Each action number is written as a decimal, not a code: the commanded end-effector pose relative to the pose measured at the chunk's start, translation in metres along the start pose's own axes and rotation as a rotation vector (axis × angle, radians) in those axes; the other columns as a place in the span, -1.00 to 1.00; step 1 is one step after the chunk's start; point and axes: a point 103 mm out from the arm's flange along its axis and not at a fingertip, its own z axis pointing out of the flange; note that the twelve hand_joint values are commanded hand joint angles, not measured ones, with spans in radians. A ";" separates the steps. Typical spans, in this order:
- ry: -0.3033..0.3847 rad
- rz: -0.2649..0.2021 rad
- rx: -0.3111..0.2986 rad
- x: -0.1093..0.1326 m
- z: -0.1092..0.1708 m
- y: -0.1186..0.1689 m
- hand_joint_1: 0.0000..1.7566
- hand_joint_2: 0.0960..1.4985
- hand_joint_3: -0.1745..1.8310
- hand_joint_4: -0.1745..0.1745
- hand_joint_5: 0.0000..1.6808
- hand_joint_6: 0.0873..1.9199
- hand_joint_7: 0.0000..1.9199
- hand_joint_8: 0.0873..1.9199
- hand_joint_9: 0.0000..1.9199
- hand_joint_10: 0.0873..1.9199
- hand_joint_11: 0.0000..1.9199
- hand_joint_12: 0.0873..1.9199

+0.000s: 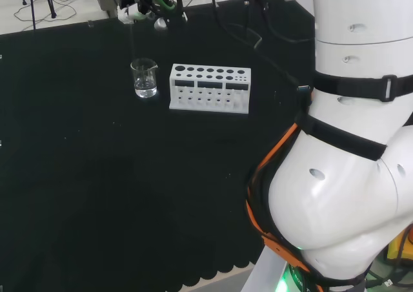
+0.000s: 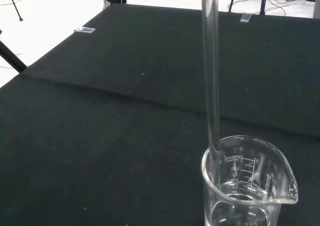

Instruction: Stir in the beaker to the left of the white test tube rack with the glass rod.

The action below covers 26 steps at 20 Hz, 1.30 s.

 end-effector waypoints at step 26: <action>0.023 0.018 0.015 -0.008 -0.002 -0.017 0.49 0.45 -1.00 -1.00 0.59 -1.00 0.23 0.01 0.90 -0.37 0.60 -0.01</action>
